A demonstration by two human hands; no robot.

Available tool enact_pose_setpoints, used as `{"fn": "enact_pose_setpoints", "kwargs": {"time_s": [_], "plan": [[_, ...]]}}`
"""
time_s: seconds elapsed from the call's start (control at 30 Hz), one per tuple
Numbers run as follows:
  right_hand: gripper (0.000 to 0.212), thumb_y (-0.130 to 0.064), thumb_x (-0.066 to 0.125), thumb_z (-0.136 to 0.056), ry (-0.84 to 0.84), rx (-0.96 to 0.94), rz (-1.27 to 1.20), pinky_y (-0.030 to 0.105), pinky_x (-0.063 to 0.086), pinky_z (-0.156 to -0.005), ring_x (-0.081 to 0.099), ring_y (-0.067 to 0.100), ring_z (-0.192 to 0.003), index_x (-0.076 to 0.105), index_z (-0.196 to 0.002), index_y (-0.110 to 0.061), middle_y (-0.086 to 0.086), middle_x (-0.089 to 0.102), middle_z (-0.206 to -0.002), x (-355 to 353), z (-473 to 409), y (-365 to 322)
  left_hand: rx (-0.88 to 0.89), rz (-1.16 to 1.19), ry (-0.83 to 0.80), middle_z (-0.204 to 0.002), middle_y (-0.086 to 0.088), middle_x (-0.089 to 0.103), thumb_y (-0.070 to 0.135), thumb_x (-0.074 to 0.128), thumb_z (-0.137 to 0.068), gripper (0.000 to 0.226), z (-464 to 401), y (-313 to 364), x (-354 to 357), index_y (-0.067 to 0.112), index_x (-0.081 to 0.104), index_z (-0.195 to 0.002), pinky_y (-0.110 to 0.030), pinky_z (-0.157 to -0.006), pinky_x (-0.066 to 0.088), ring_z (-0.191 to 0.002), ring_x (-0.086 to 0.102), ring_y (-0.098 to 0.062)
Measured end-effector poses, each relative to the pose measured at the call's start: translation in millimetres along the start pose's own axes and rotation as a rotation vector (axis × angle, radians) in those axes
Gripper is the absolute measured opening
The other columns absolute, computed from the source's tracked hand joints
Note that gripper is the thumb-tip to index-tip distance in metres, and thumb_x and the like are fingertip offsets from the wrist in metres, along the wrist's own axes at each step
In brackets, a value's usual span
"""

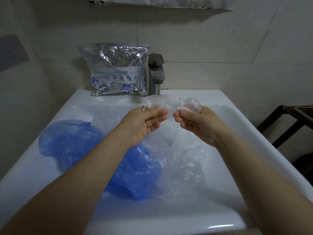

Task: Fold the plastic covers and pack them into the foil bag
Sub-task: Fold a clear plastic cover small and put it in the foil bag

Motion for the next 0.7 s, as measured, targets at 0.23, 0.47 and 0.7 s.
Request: {"fn": "enact_pose_setpoints", "kwargs": {"time_s": [0.23, 0.47, 0.7], "plan": [[0.007, -0.011, 0.059, -0.089, 0.124, -0.062, 0.288, 0.023, 0.046, -0.069, 0.062, 0.009, -0.065, 0.066, -0.089, -0.010, 0.001, 0.067, -0.074, -9, 0, 0, 0.007, -0.292, 0.072, -0.087, 0.001, 0.067, 0.012, 0.052, -0.094, 0.010, -3, -8, -3, 0.017, 0.060, -0.090, -0.020, -0.069, 0.053, -0.080, 0.065, -0.008], [0.033, 0.003, 0.043, -0.087, 0.017, -0.070, -0.099, 0.015, 0.034, -0.044, 0.043, 0.009, -0.047, 0.069, -0.084, -0.016, -0.001, 0.048, -0.050, -6, 0, -6, 0.100, -0.091, -0.075, -0.053, 0.001, 0.062, 0.001, 0.039, -0.096, 0.033, 2, 5, 1, 0.022, 0.063, -0.091, -0.015, -0.047, 0.046, -0.052, 0.064, -0.010], [0.028, -0.021, 0.055, -0.058, -0.382, -0.001, 0.400, 0.023, 0.051, -0.065, 0.067, 0.022, -0.074, 0.077, -0.074, -0.013, 0.009, 0.072, -0.076, -21, 9, -3, 0.090, -0.395, -0.263, -0.064, -0.004, 0.070, -0.007, 0.057, -0.070, 0.029, 5, 12, -20, 0.014, 0.076, -0.061, -0.025, -0.065, 0.057, -0.061, 0.067, -0.016]]}}
Point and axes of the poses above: each hand's wrist, its own z-axis away from the middle knuckle, its own x-axis out of the palm, y = z × x, the point moved 4 cm from there along -z, towards the middle knuckle
